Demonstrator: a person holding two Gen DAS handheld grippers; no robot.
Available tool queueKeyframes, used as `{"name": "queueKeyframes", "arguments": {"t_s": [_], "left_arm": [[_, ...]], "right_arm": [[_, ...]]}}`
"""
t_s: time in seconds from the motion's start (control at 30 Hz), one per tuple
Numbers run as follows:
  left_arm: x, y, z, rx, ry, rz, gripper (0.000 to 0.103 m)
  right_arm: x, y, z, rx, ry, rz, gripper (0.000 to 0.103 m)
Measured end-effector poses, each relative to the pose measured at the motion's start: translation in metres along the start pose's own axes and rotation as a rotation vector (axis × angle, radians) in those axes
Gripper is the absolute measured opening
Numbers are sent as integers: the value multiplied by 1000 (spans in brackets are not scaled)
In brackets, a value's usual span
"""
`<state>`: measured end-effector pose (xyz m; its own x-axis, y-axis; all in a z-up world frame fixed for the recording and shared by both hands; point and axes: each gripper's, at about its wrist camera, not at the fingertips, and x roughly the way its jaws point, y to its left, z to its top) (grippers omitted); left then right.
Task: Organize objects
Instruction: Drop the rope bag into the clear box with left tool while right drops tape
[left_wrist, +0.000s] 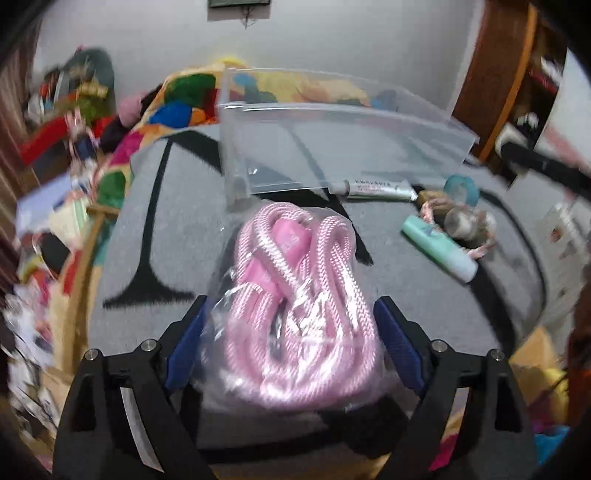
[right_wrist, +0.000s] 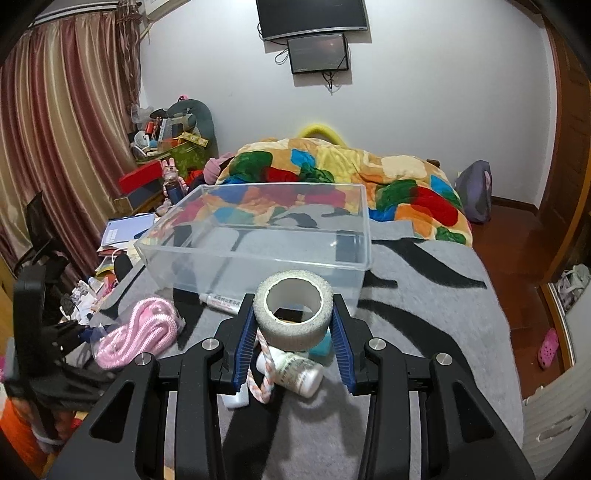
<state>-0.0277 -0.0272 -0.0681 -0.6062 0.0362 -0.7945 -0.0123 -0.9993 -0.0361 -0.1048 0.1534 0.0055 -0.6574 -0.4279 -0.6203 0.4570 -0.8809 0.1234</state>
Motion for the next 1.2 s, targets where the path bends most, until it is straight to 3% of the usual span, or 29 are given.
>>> {"name": "queueKeyframes", "arguments": {"t_s": [0.1,0.37,0.4,0.43,0.47,0.57,0.7,0.77,0.83,0.87,1.07,1.2], "left_arm": [[6,-15,3,59,-41,42,65],[-19,-8,22,-2,-100,-38,61],[-27,-8,26,-4,-117,-50,53],[-34,-7,32,-4,-128,-85,12],[-38,-6,39,-8,-121,-110,0],[-54,0,61,-10,-169,-129,1],[-56,8,68,-17,-156,-116,5],[-50,10,59,-7,-133,-86,24],[-42,12,48,-14,-99,-59,65],[-36,14,41,-21,-78,-49,69],[-3,17,11,-21,66,-49,81],[6,3,6,43,18,7,77]], "right_arm": [[6,4,5,-8,3,2,35],[9,10,32,-35,-29,-5,35],[10,10,37,-38,-35,-5,35],[10,10,40,-40,-39,-4,35],[12,10,45,-41,-44,-5,35],[18,10,56,-38,-50,-1,35],[29,8,62,-28,-35,3,35],[35,5,61,-25,-21,8,35],[43,3,60,-23,-3,5,35],[47,1,60,-20,11,6,35],[78,-6,65,-26,94,-2,35],[89,-3,66,-46,121,-9,35]]}}
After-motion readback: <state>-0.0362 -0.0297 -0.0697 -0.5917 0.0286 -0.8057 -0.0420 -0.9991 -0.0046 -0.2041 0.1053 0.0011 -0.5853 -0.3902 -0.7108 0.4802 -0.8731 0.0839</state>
